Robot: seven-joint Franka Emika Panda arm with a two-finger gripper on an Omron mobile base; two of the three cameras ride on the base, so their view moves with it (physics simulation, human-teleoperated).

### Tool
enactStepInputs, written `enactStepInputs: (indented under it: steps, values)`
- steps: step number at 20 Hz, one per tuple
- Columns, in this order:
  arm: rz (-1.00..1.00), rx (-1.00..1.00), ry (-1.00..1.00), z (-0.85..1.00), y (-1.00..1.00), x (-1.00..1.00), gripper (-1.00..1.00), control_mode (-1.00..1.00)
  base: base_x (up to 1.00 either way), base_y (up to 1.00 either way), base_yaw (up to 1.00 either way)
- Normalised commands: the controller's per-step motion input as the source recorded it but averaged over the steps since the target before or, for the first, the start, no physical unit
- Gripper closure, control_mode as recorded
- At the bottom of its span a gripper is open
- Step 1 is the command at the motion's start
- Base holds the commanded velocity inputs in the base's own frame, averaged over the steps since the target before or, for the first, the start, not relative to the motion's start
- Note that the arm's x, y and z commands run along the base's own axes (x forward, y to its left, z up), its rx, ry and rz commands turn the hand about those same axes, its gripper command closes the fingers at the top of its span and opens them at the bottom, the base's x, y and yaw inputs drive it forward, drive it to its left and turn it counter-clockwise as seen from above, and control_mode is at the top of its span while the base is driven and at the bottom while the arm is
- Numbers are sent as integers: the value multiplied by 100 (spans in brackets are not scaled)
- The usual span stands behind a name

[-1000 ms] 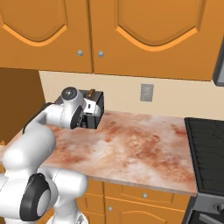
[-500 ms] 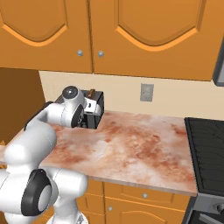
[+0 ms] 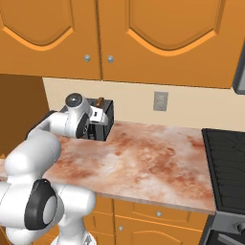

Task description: Start the toaster. Once the lever pops up, take the bread to the plate on the dining counter.

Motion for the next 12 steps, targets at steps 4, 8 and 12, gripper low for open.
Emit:
enactStepInputs:
  steps: [4,8,12]
  values:
    - [0,0,0,0,0,5,-100,-100,0,0,0]
    - [0,0,0,0,0,5,-100,-100,0,0,0]
    - [0,0,0,0,0,21,-100,-100,0,0,0]
